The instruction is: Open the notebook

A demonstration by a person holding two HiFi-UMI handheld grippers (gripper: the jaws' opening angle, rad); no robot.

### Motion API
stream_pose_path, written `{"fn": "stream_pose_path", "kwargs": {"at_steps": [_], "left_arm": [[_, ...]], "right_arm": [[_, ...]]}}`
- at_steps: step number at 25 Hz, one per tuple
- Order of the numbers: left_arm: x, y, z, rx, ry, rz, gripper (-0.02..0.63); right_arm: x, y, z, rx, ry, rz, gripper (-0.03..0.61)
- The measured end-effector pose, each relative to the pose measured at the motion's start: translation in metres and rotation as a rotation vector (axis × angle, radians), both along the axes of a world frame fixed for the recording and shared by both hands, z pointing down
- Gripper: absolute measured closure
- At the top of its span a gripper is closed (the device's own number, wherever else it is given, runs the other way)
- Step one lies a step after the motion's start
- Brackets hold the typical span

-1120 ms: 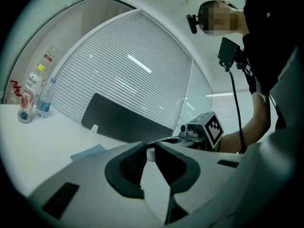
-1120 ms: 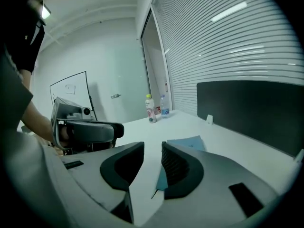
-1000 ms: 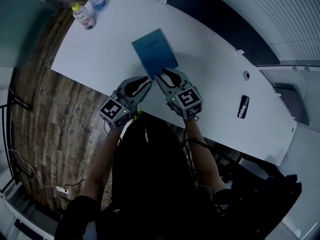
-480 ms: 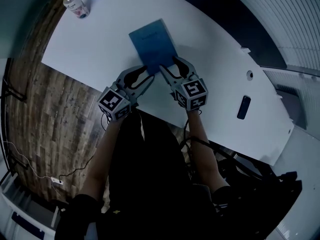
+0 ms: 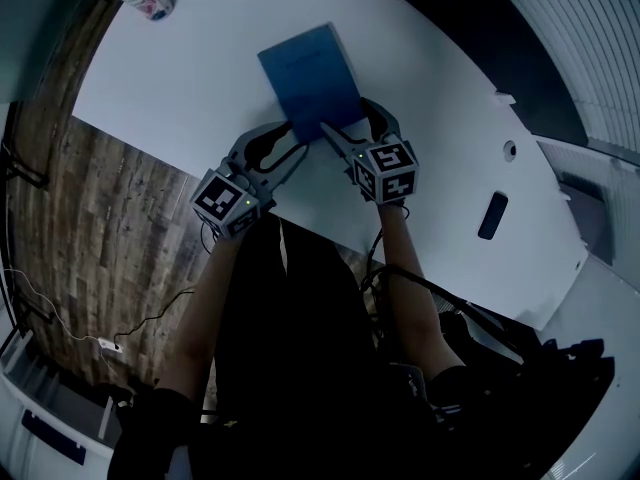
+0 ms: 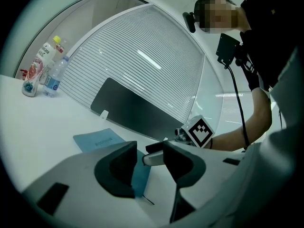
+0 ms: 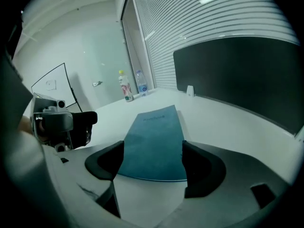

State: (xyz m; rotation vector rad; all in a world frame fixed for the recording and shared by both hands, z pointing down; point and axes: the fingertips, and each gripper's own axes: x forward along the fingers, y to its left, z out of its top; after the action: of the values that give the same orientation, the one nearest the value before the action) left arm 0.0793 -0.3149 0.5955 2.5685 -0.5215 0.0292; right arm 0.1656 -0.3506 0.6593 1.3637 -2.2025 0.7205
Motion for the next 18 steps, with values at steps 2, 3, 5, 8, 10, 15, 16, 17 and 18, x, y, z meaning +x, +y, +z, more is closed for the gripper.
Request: {"fn": "stream_pose_path", "kwargs": {"at_steps": [2, 3, 5, 8, 10, 15, 16, 17, 18], "left_arm": [[-0.001, 0.001, 0.004, -0.009, -0.006, 0.002, 0.462], [-0.001, 0.001, 0.005, -0.004, -0.001, 0.001, 0.462], [0.000, 0.001, 0.005, -0.002, 0.012, -0.003, 0.462], [0.002, 0.003, 0.004, -0.011, 0.010, -0.004, 0.462], [0.003, 0.004, 0.007, -0.020, 0.011, -0.007, 0.462], [0.003, 0.005, 0.013, -0.024, 0.019, -0.015, 0.462], [0.002, 0.005, 0.013, -0.024, 0.018, -0.018, 0.462], [0.001, 0.005, 0.013, -0.024, 0.018, -0.022, 0.462], [0.001, 0.004, 0.014, -0.024, 0.017, -0.025, 0.462]], "right_arm": [[0.004, 0.000, 0.006, -0.020, 0.003, 0.000, 0.195], [0.005, 0.000, 0.009, -0.030, 0.004, 0.000, 0.186], [0.009, 0.000, 0.016, -0.051, 0.007, 0.000, 0.164], [0.014, 0.000, 0.023, -0.073, 0.005, 0.007, 0.164], [0.014, -0.002, 0.028, -0.089, -0.010, 0.003, 0.164], [0.010, -0.003, 0.036, -0.124, -0.044, -0.007, 0.164], [0.009, -0.003, 0.036, -0.129, -0.053, -0.007, 0.164], [0.009, -0.004, 0.037, -0.132, -0.063, -0.007, 0.164], [0.008, -0.004, 0.037, -0.134, -0.071, -0.007, 0.164]]}}
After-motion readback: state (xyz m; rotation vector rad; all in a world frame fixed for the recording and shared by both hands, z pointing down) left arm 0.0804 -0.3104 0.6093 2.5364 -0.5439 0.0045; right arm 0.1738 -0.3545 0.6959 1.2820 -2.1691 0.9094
